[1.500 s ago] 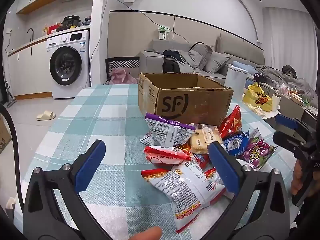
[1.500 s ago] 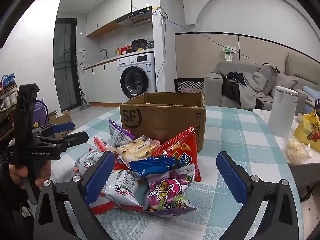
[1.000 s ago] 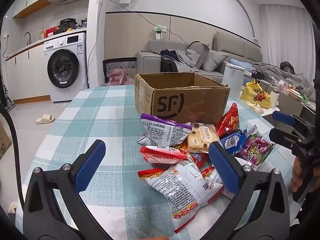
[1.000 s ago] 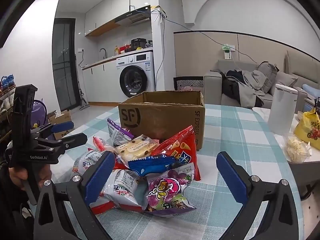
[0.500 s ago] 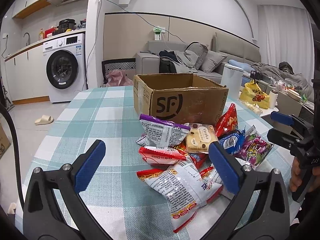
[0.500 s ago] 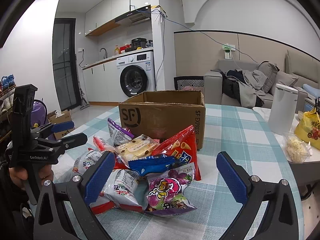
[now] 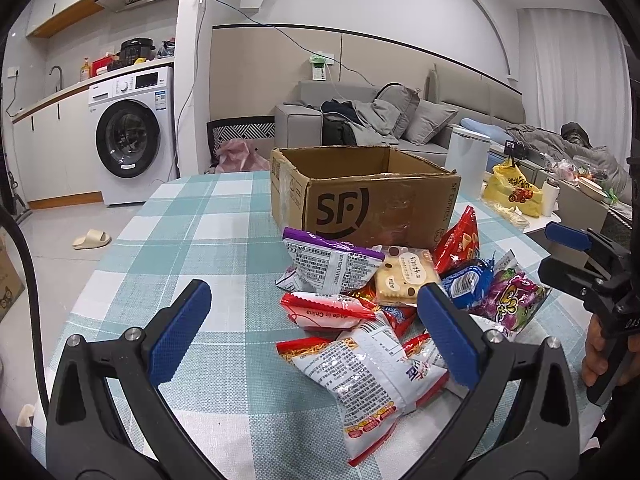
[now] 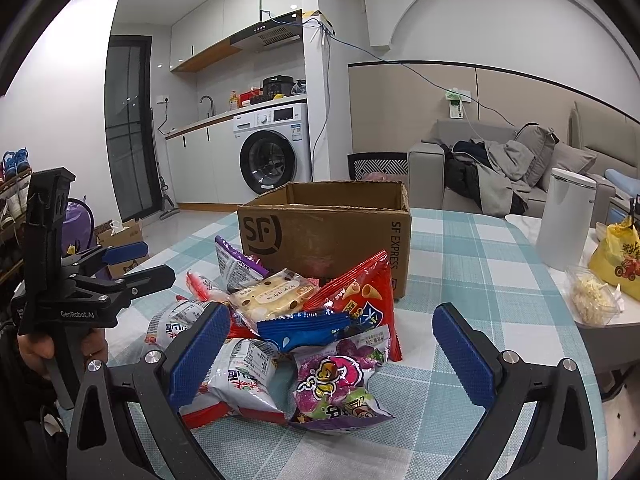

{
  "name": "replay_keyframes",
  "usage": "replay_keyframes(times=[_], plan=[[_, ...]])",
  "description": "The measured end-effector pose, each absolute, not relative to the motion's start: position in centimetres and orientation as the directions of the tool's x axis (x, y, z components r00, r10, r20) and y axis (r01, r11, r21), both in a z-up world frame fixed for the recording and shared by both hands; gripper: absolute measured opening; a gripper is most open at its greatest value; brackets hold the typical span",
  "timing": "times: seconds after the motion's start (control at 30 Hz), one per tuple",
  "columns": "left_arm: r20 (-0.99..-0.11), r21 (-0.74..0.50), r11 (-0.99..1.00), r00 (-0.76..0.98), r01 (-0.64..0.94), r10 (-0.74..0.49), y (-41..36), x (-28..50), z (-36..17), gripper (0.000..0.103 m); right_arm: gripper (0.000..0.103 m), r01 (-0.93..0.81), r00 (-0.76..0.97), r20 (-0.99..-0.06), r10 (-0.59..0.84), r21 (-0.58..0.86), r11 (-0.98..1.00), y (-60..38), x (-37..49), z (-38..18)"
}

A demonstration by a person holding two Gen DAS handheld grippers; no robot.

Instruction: Organize snacks

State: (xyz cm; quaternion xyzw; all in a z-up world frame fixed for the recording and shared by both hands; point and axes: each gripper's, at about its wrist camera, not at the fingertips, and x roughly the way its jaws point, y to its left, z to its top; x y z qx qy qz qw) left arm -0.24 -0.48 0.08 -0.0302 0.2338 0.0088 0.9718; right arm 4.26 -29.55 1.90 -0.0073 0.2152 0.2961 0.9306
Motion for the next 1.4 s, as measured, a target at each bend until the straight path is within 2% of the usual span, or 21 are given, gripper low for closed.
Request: replay_keyframes(times=[1.0, 1.13, 1.23, 1.4], plan=[[-0.453, -0.031, 1.000, 0.891, 0.002, -0.016, -1.3, -0.1, 0.1, 0.103, 0.103, -0.539, 0.734, -0.429, 0.527, 0.103, 0.836, -29.2, 4.5, 1.8], [-0.475, -0.041, 0.999, 0.879, 0.029, -0.045, -1.4, 0.1, -0.1, 0.103, 0.103, -0.537, 0.732, -0.434, 0.525, 0.107, 0.837, -29.3, 4.6, 1.7], [-0.440, -0.041, 0.999, 0.897, 0.017, -0.034, -1.3, -0.6, 0.1, 0.103, 0.103, -0.526, 0.740, -0.433, 0.515, 0.105, 0.844, -29.4, 4.6, 1.7], [-0.446, -0.037, 0.999, 0.895, 0.016, -0.030, -1.3, -0.7, 0.2, 0.103, 0.103, -0.515, 0.739, -0.453, 0.499, 0.099, 0.852, -29.1, 4.8, 1.6]])
